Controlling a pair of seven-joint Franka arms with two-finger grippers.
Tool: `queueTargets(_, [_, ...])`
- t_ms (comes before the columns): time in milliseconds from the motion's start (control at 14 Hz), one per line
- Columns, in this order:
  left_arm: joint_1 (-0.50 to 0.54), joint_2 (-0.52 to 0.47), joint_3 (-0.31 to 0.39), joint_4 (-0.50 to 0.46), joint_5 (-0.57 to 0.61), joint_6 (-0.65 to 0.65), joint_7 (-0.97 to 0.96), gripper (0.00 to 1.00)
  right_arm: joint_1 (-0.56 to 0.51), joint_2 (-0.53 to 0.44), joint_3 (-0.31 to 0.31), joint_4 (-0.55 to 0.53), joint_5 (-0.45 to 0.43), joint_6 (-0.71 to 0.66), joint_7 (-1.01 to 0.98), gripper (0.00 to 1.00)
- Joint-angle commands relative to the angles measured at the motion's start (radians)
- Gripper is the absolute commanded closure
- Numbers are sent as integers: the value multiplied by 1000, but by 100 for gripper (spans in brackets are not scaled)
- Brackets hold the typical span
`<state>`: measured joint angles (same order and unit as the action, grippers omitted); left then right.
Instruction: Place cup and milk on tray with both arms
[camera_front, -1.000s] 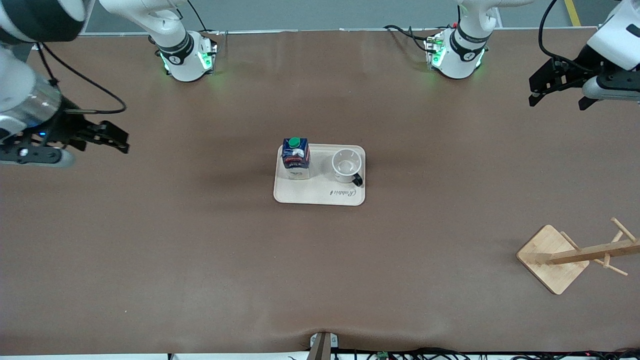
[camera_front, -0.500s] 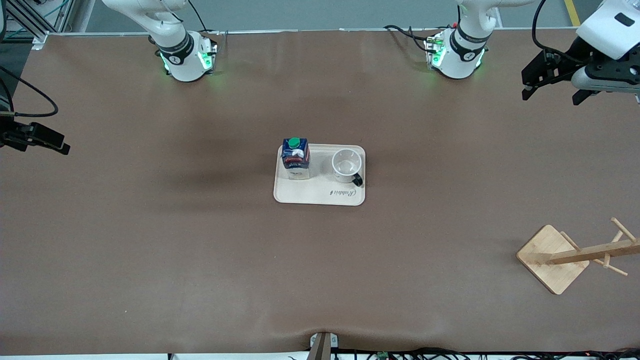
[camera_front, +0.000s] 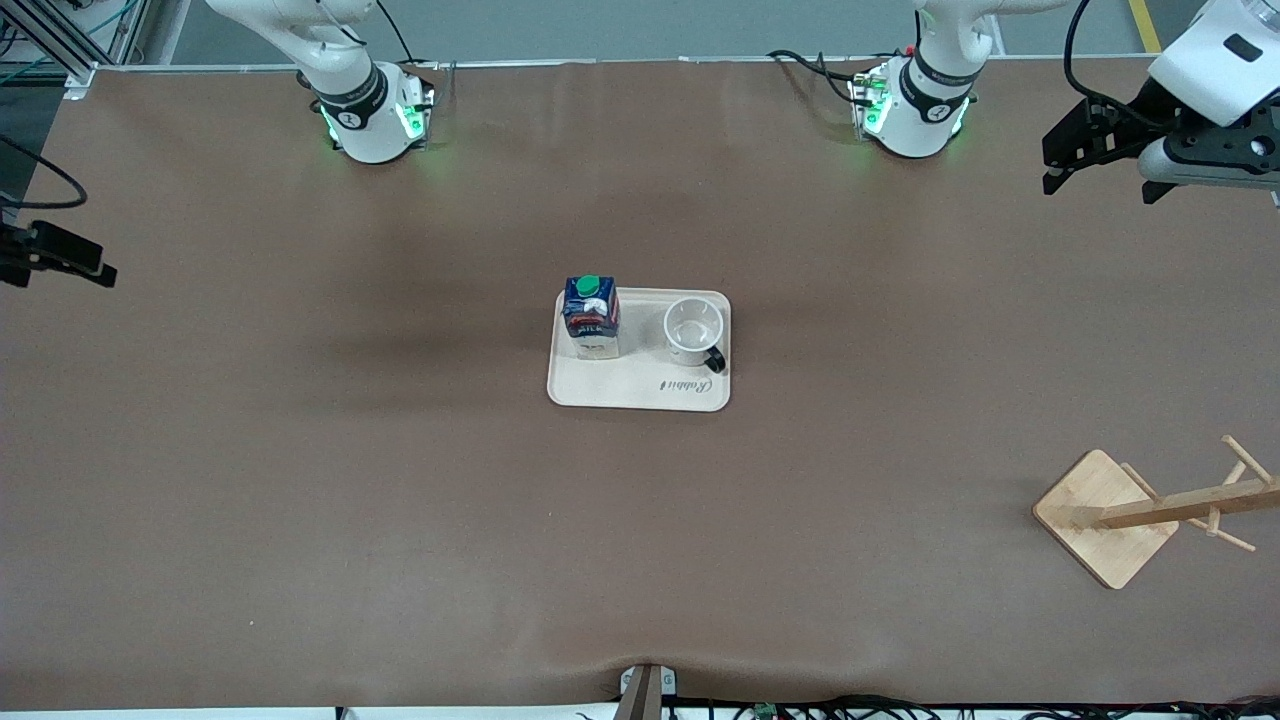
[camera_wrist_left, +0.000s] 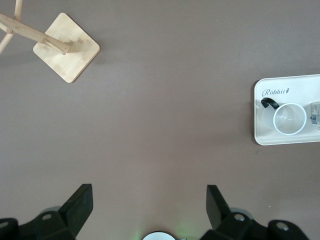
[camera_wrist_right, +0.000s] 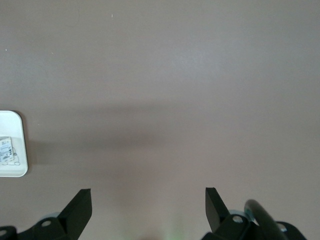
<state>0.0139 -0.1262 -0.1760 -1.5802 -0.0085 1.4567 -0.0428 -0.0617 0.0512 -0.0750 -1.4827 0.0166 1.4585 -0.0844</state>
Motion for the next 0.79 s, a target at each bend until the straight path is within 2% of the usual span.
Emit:
queueTargets(0, [6, 6, -3, 3, 1, -27, -78, 0, 5, -11, 17, 27, 2, -44, 141, 0])
queueTargets(357, [6, 36, -5, 22, 50, -29, -65, 0, 2, -8, 15, 32, -10, -36, 129, 0])
queueTargets(714, [38, 25, 1, 15, 38, -35, -68, 0, -4, -8, 12, 29, 2, -36, 58, 0])
